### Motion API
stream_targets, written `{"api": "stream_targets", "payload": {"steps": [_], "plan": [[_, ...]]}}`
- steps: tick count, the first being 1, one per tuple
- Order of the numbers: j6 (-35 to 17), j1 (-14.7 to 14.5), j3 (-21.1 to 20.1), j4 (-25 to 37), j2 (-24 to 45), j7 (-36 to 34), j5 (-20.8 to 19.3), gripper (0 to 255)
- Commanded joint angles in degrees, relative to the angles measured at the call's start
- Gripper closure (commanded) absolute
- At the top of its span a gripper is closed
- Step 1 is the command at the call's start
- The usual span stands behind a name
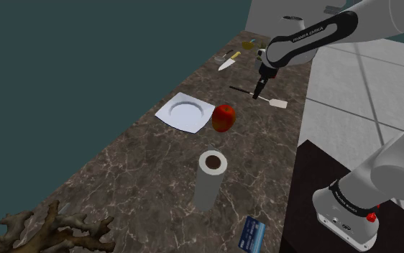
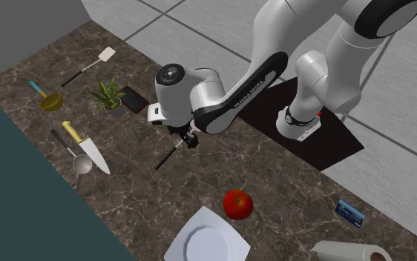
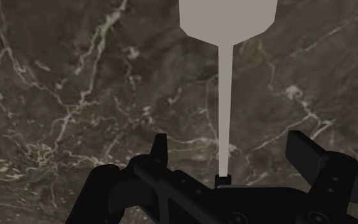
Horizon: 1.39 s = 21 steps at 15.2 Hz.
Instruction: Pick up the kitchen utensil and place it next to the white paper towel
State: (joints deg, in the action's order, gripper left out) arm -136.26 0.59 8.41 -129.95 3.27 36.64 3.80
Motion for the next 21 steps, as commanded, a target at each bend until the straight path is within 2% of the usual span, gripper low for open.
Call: {"api": "stream_targets", "payload": {"steps": [1, 4, 5, 14, 21], "plan": [[-0.10, 0.00, 0.00, -0.05, 0.04, 0.01, 0.02, 0], [-0.10, 0.00, 0.00, -0.05, 0.04, 0.01, 0.02, 0], [-0.10, 0.00, 0.00, -0.05, 0.04, 0.01, 0.02, 255], [-0.10, 0.00, 0.00, -0.05, 0.04, 0.01, 0.02, 255], [5.16, -0.03, 0.05, 2.06, -3.17, -0.79, -0.92, 255]]}}
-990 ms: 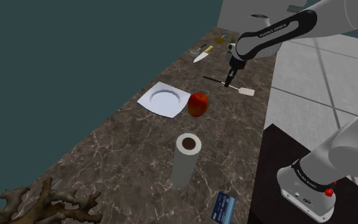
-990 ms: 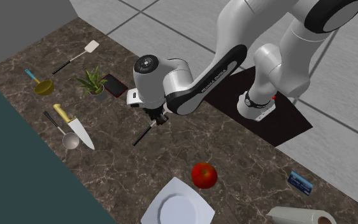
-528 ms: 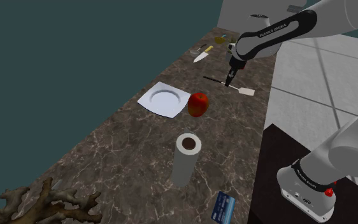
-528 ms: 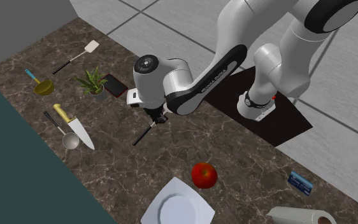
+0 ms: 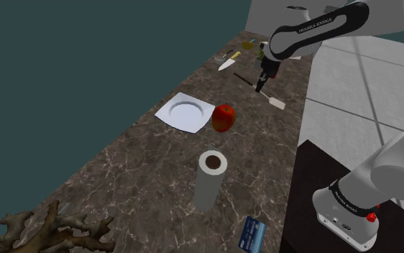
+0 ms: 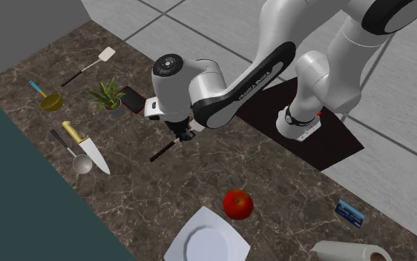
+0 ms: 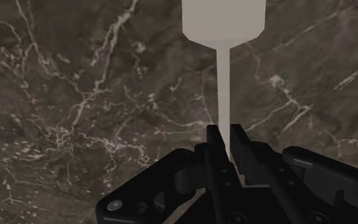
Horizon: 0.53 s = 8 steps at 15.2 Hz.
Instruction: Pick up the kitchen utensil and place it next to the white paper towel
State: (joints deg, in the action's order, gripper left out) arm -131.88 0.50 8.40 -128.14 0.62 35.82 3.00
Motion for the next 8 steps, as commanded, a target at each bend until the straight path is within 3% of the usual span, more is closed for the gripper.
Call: {"api": "stream_targets", "payload": {"steps": [1, 8], "plan": [[1.54, 0.06, 0.07, 0.60, -0.92, -0.07, -0.23, 255], [6.84, 0.06, 0.03, 3.41, -3.46, -0.67, -0.88, 255]]}}
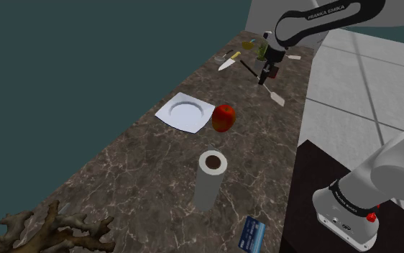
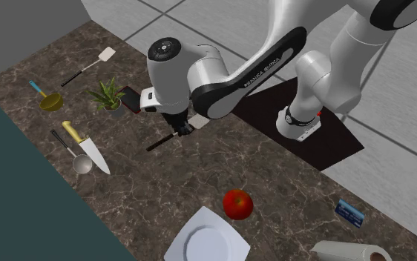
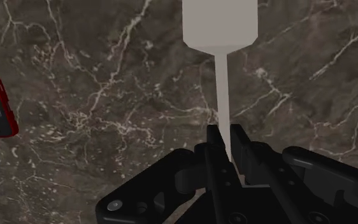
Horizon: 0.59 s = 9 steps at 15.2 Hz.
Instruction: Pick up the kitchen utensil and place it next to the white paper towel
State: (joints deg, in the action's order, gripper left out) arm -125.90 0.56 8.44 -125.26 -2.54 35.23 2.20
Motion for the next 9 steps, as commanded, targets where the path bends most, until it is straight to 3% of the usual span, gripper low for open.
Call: {"api": "stream_targets", "payload": {"steps": [1, 9], "plan": [[1.62, 0.01, -0.01, 0.98, -0.62, -0.15, -0.16, 255], [7.69, 0.00, -0.09, 5.01, -2.69, -0.64, -0.63, 255]]}}
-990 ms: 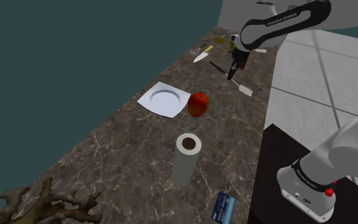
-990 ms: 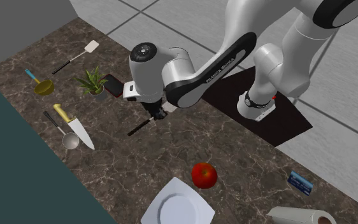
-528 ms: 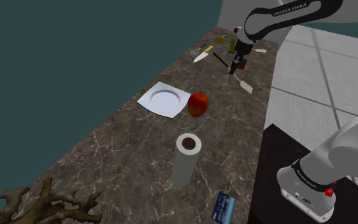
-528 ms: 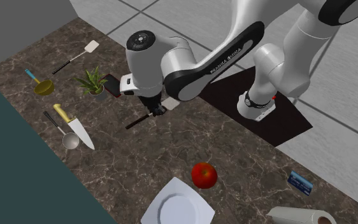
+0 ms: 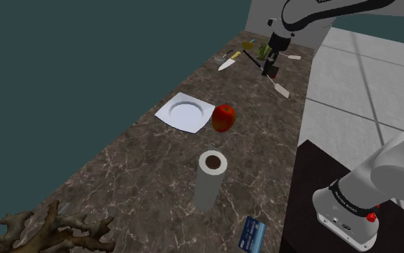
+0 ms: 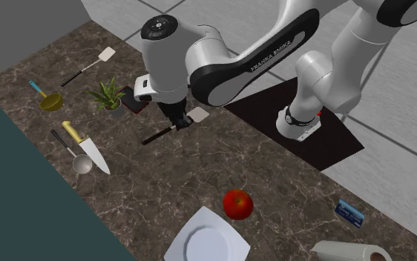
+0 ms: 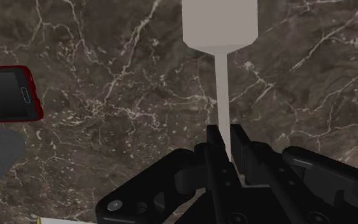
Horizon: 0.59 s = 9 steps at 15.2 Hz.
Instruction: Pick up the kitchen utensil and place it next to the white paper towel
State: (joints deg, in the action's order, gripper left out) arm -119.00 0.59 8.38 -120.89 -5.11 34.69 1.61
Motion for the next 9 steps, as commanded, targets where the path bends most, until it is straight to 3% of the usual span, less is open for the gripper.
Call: {"api": "stream_targets", "payload": {"steps": [1, 9], "plan": [[1.55, -0.03, -0.05, 1.20, -0.32, -0.16, -0.08, 255], [7.64, -0.05, -0.13, 6.12, -1.51, -0.50, -0.33, 255]]}}
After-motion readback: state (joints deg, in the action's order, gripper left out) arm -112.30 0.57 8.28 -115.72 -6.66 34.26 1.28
